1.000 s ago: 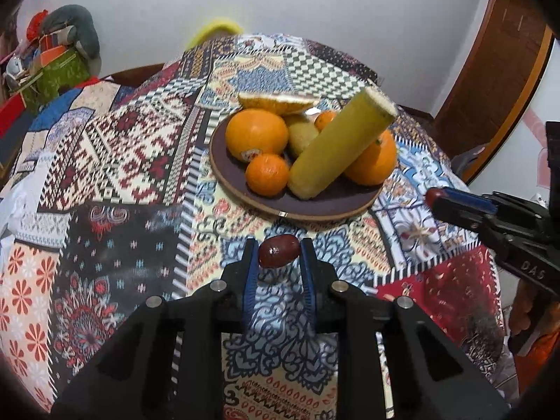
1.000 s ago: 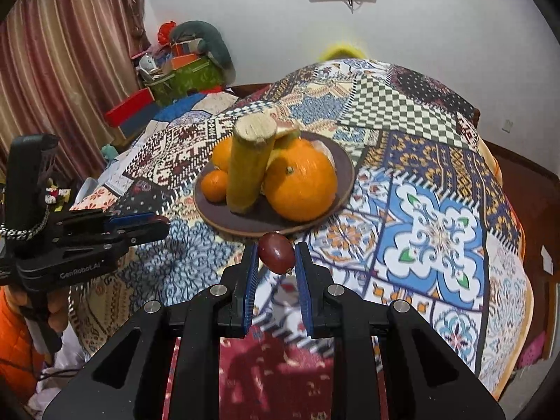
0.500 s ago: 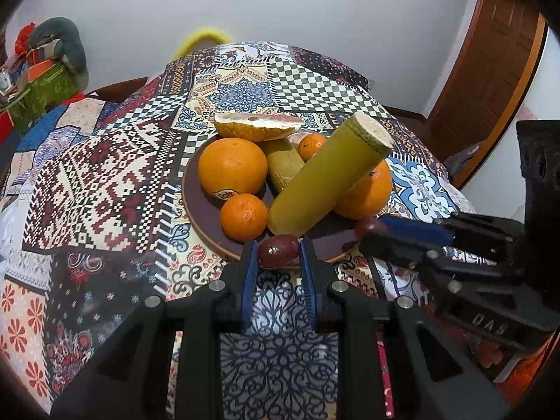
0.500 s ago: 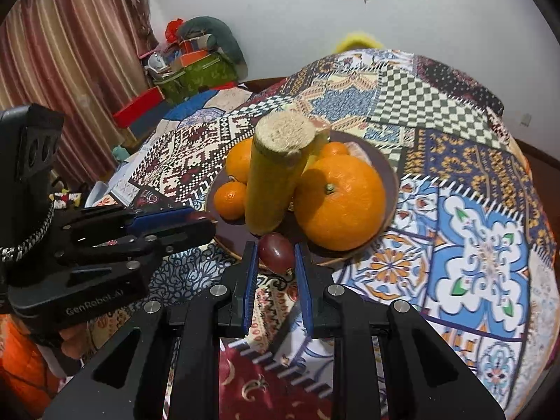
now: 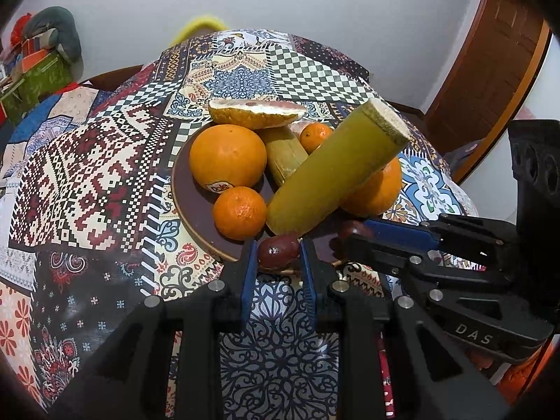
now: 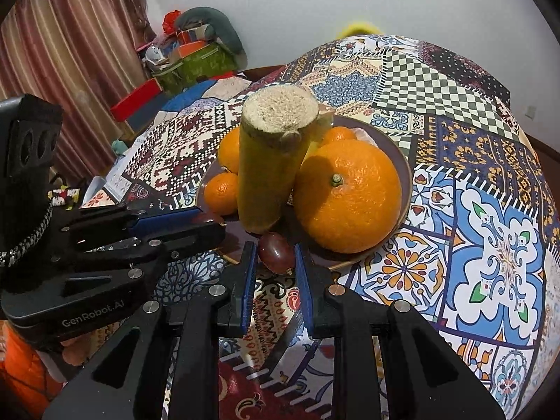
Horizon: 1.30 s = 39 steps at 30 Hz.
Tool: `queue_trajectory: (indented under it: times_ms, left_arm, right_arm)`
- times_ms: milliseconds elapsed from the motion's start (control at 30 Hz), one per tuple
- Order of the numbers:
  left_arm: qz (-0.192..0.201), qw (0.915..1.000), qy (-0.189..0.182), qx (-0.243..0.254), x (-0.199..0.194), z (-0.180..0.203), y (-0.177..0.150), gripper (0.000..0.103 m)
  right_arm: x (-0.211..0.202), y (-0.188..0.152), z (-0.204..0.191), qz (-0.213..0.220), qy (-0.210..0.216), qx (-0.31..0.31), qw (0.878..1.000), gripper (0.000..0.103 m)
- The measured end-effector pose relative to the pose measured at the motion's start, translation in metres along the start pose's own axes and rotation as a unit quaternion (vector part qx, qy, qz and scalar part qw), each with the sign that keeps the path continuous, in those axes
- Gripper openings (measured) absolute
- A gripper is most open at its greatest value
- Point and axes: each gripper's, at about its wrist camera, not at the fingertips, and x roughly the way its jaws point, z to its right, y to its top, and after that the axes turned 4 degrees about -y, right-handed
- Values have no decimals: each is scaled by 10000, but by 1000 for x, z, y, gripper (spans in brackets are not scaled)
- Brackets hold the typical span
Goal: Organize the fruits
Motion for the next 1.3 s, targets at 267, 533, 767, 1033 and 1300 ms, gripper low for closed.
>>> queue_trajectory:
  times_ms: [267, 533, 767, 1033, 1300]
  left_arm:
    - [170, 9998, 72, -76, -19, -3, 1, 36]
    - [894, 9959, 119, 6, -89, 13, 0, 36]
    - [1788, 9831, 253, 304, -171, 45, -4, 36]
    - [2831, 9559, 327, 705, -258, 89, -21, 36]
    - [3476, 9337, 407, 756, -311, 108, -43, 59]
  right_arm:
    - [-9, 3, -1, 60, -87, -22, 9999, 29]
    - [-73, 6, -11, 763, -229, -6, 9968, 29]
    - [-162, 5, -31, 1736, -402, -63, 9840, 29]
    - [-254, -12, -67, 2866, -522, -213, 9564, 32]
    - [-298, -31, -90, 3576, -735, -234, 9307, 69]
